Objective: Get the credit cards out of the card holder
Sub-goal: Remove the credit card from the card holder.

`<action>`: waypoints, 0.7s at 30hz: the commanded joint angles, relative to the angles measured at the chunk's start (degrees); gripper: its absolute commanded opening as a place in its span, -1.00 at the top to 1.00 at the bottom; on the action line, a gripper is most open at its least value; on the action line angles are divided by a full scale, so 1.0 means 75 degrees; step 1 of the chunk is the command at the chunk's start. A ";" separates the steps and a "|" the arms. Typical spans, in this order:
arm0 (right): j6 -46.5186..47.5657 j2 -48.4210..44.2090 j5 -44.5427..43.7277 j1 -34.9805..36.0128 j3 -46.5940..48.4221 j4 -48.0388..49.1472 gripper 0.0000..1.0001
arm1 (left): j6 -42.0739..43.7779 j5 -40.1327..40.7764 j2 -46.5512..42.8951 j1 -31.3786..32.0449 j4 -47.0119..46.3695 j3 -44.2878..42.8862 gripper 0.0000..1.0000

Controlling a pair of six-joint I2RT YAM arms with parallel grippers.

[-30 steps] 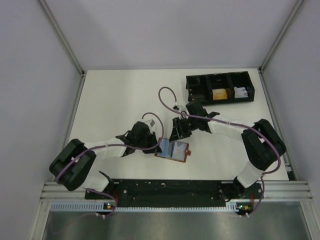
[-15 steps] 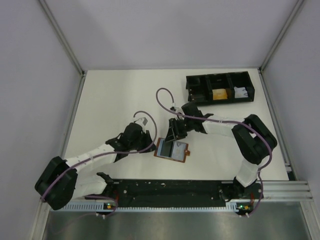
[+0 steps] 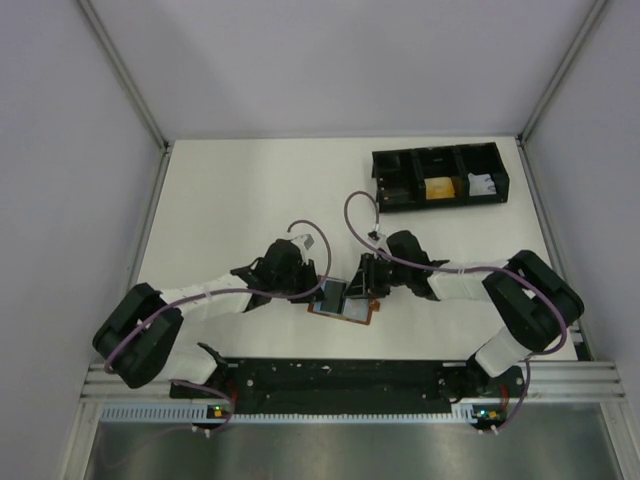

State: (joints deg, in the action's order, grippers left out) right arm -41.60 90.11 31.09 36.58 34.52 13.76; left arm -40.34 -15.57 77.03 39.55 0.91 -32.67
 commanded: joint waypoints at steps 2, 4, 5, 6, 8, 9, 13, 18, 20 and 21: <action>-0.0839 -0.0015 -0.0196 -0.0037 -0.0291 0.1576 0.31 | -0.0012 0.0247 0.0544 0.0024 -0.0472 -0.0192 0.78; -0.0898 0.0149 -0.0255 -0.0025 -0.0302 0.1634 0.31 | -0.0117 0.0400 0.0650 0.0035 -0.0496 -0.0086 0.86; -0.0933 0.0196 -0.0278 -0.0037 -0.0337 0.1669 0.32 | -0.0164 0.0470 0.0697 0.0024 -0.0508 -0.0040 0.88; -0.0968 0.0243 -0.0336 -0.0037 -0.0361 0.1669 0.32 | -0.0188 0.0529 0.0732 0.0024 -0.0508 0.0019 0.89; -0.1003 0.0372 -0.0407 -0.0037 -0.0384 0.1658 0.33 | -0.0258 0.0611 0.0779 0.0035 -0.0519 0.0113 0.95; -0.1015 0.0419 -0.0419 -0.0037 -0.0373 0.1646 0.36 | -0.0293 0.0635 0.0803 0.0024 -0.0519 0.0160 0.95; -0.1050 0.0607 -0.0477 -0.0037 -0.0431 0.1646 0.39 | -0.0411 0.0705 0.0780 0.0024 -0.0519 0.0301 0.99; -0.1121 0.0700 -0.0560 -0.0037 -0.0478 0.1634 0.39 | -0.0446 0.0694 0.0779 0.0024 -0.0496 0.0394 1.00; -0.1144 0.0806 -0.0501 -0.0026 -0.0478 0.1821 0.40 | -0.0469 0.0659 0.0791 0.0024 -0.0508 0.0406 1.00; -0.1179 0.0887 -0.0420 -0.0037 -0.0501 0.1961 0.40 | -0.0469 0.0647 0.0791 0.0024 -0.0519 0.0406 1.00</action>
State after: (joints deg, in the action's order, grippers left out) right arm -49.80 94.80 28.12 36.58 31.46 24.62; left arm -43.86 -12.78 82.04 39.70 -3.53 -31.29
